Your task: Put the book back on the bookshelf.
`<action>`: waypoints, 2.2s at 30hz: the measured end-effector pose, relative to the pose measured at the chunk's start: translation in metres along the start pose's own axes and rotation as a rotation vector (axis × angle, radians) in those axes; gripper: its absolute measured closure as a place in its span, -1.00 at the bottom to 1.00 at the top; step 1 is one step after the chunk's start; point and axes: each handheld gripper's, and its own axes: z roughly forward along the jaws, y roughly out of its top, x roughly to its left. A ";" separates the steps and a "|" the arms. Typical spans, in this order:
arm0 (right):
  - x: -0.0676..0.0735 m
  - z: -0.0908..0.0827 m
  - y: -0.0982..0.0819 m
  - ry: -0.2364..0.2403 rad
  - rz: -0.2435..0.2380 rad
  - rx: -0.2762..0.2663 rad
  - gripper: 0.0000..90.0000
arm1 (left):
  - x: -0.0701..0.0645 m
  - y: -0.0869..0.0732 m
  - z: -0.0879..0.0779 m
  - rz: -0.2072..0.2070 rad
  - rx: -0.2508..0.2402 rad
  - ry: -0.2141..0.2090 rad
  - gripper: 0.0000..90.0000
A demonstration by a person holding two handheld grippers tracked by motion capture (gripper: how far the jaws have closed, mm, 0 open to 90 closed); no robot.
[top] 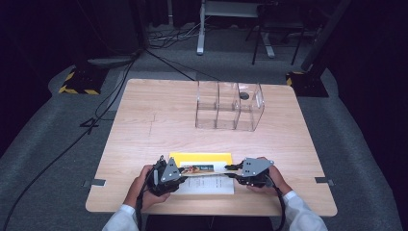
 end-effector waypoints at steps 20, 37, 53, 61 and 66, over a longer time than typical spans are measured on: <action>0.009 0.001 0.029 0.026 -0.065 -0.009 0.87 | -0.023 0.041 0.028 -0.006 0.014 0.039 -0.03; 0.008 0.001 0.033 0.004 0.008 -0.045 0.63 | -0.021 0.032 0.027 0.036 -0.029 0.003 0.67; -0.032 -0.006 -0.016 -0.093 0.314 -0.001 -0.02 | 0.009 0.009 -0.007 -0.097 -0.237 0.001 0.78; -0.031 0.031 -0.020 -0.026 0.388 -0.001 -0.17 | 0.008 0.007 -0.008 -0.095 -0.240 -0.004 0.78; -0.034 0.019 -0.007 -0.042 0.412 -0.138 -0.12 | 0.013 0.003 -0.014 -0.140 -0.299 -0.031 0.78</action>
